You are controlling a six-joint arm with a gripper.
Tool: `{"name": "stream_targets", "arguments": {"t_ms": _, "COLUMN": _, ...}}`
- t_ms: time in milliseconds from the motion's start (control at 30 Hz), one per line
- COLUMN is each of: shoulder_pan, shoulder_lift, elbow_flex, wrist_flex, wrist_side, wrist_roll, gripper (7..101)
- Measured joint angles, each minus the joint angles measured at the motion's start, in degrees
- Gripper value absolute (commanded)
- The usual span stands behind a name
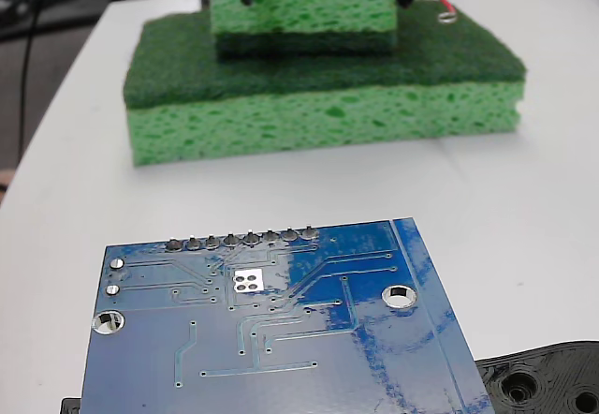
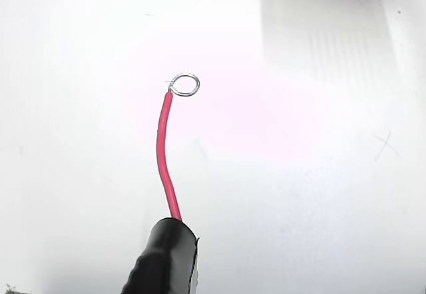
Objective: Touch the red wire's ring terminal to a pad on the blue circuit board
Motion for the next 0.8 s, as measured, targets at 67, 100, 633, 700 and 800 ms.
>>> {"name": "stream_targets", "arguments": {"t_ms": 67, "shoulder_pan": 0.00, "shoulder_lift": 0.00, "elbow_flex": 0.00, "wrist_flex": 0.00, "wrist_side": 0.00, "wrist_roll": 0.00, "gripper": 100.3}}
{"name": "stream_targets", "arguments": {"t_ms": 100, "shoulder_pan": 0.00, "shoulder_lift": 0.00, "elbow_flex": 0.00, "wrist_flex": 0.00, "wrist_side": 0.00, "wrist_roll": 0.00, "gripper": 100.3}}
{"name": "stream_targets", "arguments": {"t_ms": 633, "shoulder_pan": 0.00, "shoulder_lift": 0.00, "elbow_flex": 0.00, "wrist_flex": -0.09, "wrist_side": 0.00, "wrist_roll": 0.26, "gripper": 100.3}}
{"name": "stream_targets", "arguments": {"t_ms": 700, "shoulder_pan": -0.18, "shoulder_lift": 0.00, "elbow_flex": -0.35, "wrist_flex": -0.09, "wrist_side": 0.00, "wrist_roll": 0.26, "gripper": 100.3}}
{"name": "stream_targets", "arguments": {"t_ms": 800, "shoulder_pan": -0.53, "shoulder_lift": -0.09, "elbow_flex": -2.55, "wrist_flex": 0.35, "wrist_side": 1.32, "wrist_roll": 0.44, "gripper": 100.3}}
